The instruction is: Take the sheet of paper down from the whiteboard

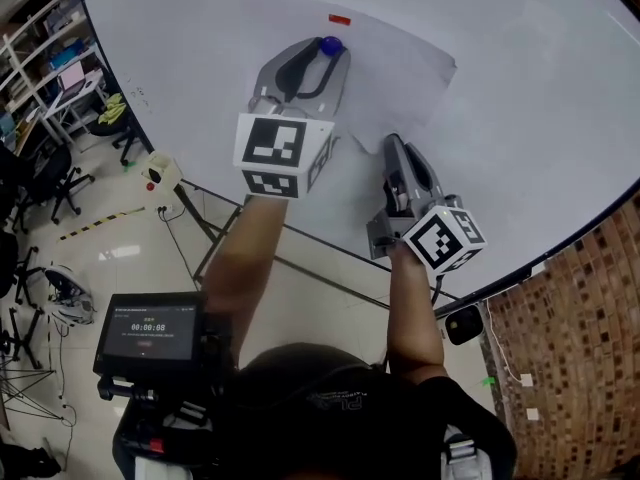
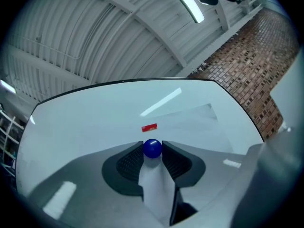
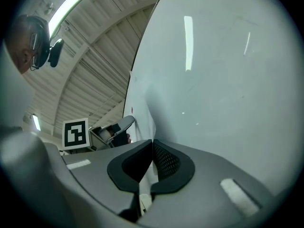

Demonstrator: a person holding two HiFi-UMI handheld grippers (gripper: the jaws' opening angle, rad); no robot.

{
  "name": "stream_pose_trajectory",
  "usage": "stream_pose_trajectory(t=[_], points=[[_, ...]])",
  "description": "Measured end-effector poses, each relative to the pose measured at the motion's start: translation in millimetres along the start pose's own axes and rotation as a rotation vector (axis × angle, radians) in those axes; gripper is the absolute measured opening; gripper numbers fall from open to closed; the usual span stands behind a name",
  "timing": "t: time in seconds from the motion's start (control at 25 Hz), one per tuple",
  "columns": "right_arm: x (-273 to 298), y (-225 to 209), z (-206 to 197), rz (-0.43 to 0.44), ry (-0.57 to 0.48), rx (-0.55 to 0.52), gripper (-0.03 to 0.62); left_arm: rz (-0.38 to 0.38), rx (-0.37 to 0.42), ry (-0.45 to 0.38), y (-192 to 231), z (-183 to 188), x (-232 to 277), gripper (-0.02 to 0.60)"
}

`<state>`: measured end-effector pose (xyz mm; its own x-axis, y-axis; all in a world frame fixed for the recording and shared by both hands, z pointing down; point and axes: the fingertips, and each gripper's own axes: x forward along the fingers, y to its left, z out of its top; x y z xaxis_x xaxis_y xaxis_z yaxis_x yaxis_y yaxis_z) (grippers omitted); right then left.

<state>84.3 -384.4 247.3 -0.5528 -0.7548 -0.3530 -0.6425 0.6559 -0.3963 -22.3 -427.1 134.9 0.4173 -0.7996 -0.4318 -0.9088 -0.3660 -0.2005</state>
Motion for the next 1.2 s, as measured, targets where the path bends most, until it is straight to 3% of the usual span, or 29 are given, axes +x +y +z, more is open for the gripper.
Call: stream_pose_trajectory(t=[0.28, 0.52, 0.76, 1.04, 1.2], points=[[-15.9, -3.9, -9.4, 0.055, 0.031, 0.049, 0.015, 0.084, 0.042, 0.061, -5.1, -15.9, -29.7, 0.123], [-19.7, 10.7, -42.7, 0.094, 0.089, 0.048, 0.015, 0.205, 0.052, 0.131, 19.3, -26.4, -88.6, 0.123], [-49.3, 57.1, -75.9, 0.006, 0.101, -0.113, 0.015, 0.232, 0.048, 0.13, 34.0, -3.3, -175.0, 0.123], [-62.9, 26.9, -89.7, -0.128, 0.139, -0.241, 0.015, 0.23, 0.055, 0.138, 32.5, -2.6, -193.1, 0.123], [-81.5, 18.5, -104.0, -0.176, 0.159, -0.264, 0.015, 0.228, 0.022, 0.18, 32.4, -24.9, -202.6, 0.123]])
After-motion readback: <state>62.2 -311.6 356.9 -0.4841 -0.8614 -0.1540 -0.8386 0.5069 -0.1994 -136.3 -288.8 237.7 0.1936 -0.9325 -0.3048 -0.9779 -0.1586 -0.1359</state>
